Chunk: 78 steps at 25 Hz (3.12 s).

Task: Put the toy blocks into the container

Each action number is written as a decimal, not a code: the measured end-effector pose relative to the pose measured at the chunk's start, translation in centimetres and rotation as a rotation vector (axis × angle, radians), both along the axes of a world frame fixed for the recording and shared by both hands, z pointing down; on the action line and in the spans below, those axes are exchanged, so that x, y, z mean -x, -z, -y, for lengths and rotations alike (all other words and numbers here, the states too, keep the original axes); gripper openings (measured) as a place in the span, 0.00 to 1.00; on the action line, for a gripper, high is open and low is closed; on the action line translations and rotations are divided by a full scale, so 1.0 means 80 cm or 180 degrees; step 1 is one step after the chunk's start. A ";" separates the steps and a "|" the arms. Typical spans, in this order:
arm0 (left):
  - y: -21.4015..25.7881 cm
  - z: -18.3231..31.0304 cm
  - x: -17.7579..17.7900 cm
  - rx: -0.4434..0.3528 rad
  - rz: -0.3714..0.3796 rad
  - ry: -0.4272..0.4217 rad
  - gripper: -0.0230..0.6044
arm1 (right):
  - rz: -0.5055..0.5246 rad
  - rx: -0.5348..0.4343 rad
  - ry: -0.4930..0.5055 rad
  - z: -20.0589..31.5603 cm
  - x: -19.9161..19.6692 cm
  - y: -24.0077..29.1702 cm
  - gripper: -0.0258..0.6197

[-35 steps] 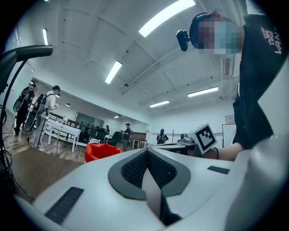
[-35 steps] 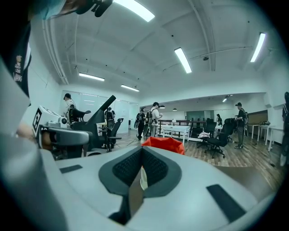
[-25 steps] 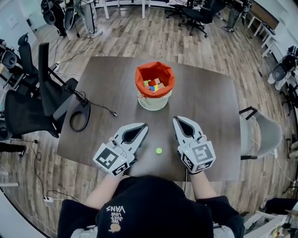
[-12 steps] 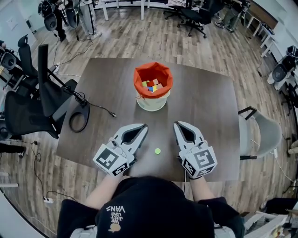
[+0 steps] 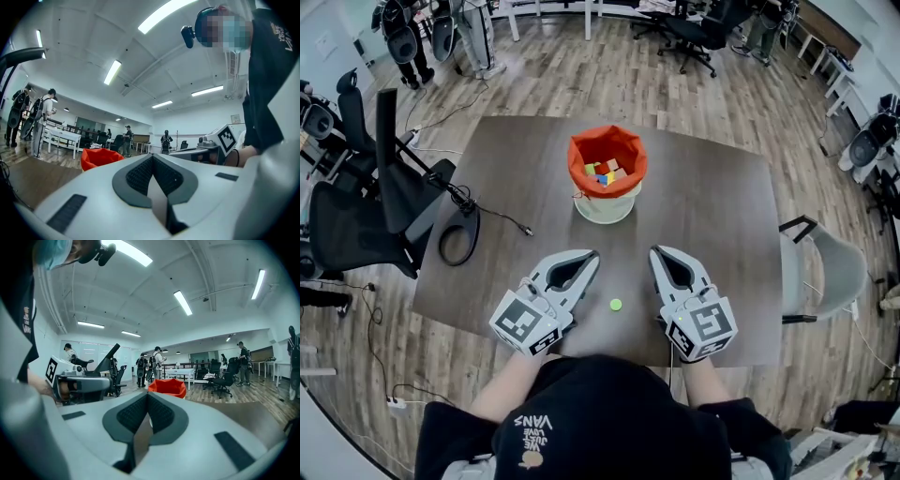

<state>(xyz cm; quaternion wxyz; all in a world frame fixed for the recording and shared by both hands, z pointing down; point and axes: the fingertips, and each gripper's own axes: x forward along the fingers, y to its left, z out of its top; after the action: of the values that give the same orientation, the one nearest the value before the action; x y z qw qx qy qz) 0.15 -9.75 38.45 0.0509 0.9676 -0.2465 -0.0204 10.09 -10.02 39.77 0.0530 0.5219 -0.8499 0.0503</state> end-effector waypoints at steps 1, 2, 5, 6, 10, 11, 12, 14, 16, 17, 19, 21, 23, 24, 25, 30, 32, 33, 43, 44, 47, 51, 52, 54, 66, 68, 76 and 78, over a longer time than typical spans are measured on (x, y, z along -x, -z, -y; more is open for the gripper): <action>0.000 0.000 0.000 -0.0003 0.0005 0.0008 0.05 | 0.0004 -0.0001 0.0001 0.000 0.000 0.000 0.07; 0.000 0.000 0.001 -0.0007 0.0003 0.0012 0.05 | 0.0005 -0.0004 0.0003 0.000 0.001 0.001 0.07; 0.002 -0.001 0.000 -0.0012 -0.0048 0.0009 0.05 | 0.0003 -0.0018 0.0012 0.000 0.000 0.002 0.07; 0.003 -0.001 -0.001 -0.0006 -0.0065 0.0010 0.05 | 0.0007 -0.0019 0.0012 0.000 -0.001 0.002 0.07; 0.003 -0.004 -0.003 0.0004 -0.0102 -0.0009 0.05 | 0.0008 -0.0007 0.0011 -0.001 -0.001 0.001 0.07; 0.003 -0.004 -0.003 0.0002 -0.0106 -0.0012 0.05 | 0.0010 -0.0008 0.0011 -0.002 -0.002 0.001 0.07; 0.003 -0.004 -0.003 0.0001 -0.0109 -0.0012 0.05 | 0.0012 -0.0011 0.0013 -0.002 -0.002 0.001 0.07; 0.002 -0.004 -0.003 0.0002 -0.0116 -0.0008 0.05 | 0.0015 -0.0020 0.0014 -0.004 -0.001 0.002 0.07; 0.002 -0.005 -0.002 0.0007 -0.0116 -0.0005 0.05 | 0.0019 -0.0023 0.0010 -0.005 -0.002 0.002 0.07; 0.001 -0.005 -0.003 0.0010 -0.0117 -0.0005 0.05 | 0.0020 -0.0023 0.0005 -0.006 -0.002 0.002 0.07; 0.001 -0.006 -0.004 0.0016 -0.0119 -0.0009 0.05 | 0.0018 -0.0020 -0.0004 -0.008 -0.003 0.001 0.07; 0.001 -0.007 -0.005 0.0023 -0.0120 -0.0017 0.05 | 0.0014 -0.0017 -0.0011 -0.009 -0.004 0.001 0.07; 0.001 -0.009 -0.007 0.0030 -0.0122 -0.0027 0.05 | 0.0011 -0.0009 -0.0021 -0.011 -0.005 -0.001 0.07; 0.001 -0.010 -0.007 0.0032 -0.0123 -0.0031 0.05 | 0.0009 0.0000 -0.0025 -0.012 -0.006 -0.003 0.07; 0.000 -0.011 -0.008 0.0033 -0.0124 -0.0035 0.05 | 0.0007 0.0011 -0.0027 -0.014 -0.006 -0.005 0.07; -0.001 -0.012 -0.004 0.0028 -0.0121 -0.0029 0.05 | -0.0010 0.0039 -0.0024 -0.018 -0.001 -0.014 0.07; -0.002 -0.012 -0.002 0.0028 -0.0120 -0.0028 0.05 | -0.0024 0.0040 -0.0021 -0.020 0.001 -0.016 0.07; -0.002 -0.013 -0.002 0.0031 -0.0119 -0.0031 0.05 | -0.0032 0.0040 -0.0022 -0.021 0.002 -0.017 0.07; -0.002 -0.019 0.001 0.0046 -0.0118 -0.0062 0.05 | -0.0206 0.0196 0.0111 -0.037 0.025 -0.059 0.07; -0.001 -0.020 0.001 0.0044 -0.0117 -0.0067 0.05 | -0.0233 0.0252 0.0137 -0.039 0.029 -0.071 0.07; -0.001 -0.021 0.002 0.0040 -0.0110 -0.0081 0.05 | -0.0268 0.0372 0.0192 -0.044 0.039 -0.099 0.07; -0.003 -0.023 0.005 0.0065 -0.0098 -0.0081 0.05 | -0.0294 0.0485 0.0256 -0.050 0.049 -0.129 0.07; -0.004 -0.022 0.006 0.0068 -0.0098 -0.0081 0.05 | -0.0309 0.0520 0.0270 -0.051 0.051 -0.137 0.07; -0.005 -0.021 0.006 0.0073 -0.0099 -0.0084 0.05 | -0.0348 0.0575 0.0300 -0.052 0.055 -0.154 0.07; -0.008 -0.017 0.006 0.0091 -0.0090 -0.0092 0.05 | -0.0546 0.0898 0.0421 -0.061 0.068 -0.224 0.07; -0.009 -0.016 0.006 0.0094 -0.0089 -0.0090 0.05 | -0.0577 0.0995 0.0441 -0.065 0.070 -0.241 0.07; -0.012 -0.014 0.007 0.0116 -0.0083 -0.0070 0.05 | -0.0744 0.1197 0.0616 -0.080 0.084 -0.280 0.07; -0.013 -0.014 0.006 0.0123 -0.0082 -0.0069 0.05 | -0.0729 0.1192 0.0609 -0.079 0.084 -0.281 0.09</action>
<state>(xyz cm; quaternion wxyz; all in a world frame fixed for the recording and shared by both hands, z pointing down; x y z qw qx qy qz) -0.37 -8.64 39.45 0.0730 0.9687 -0.2357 -0.0275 3.36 -3.71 62.25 0.2494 0.4224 -0.8598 0.1422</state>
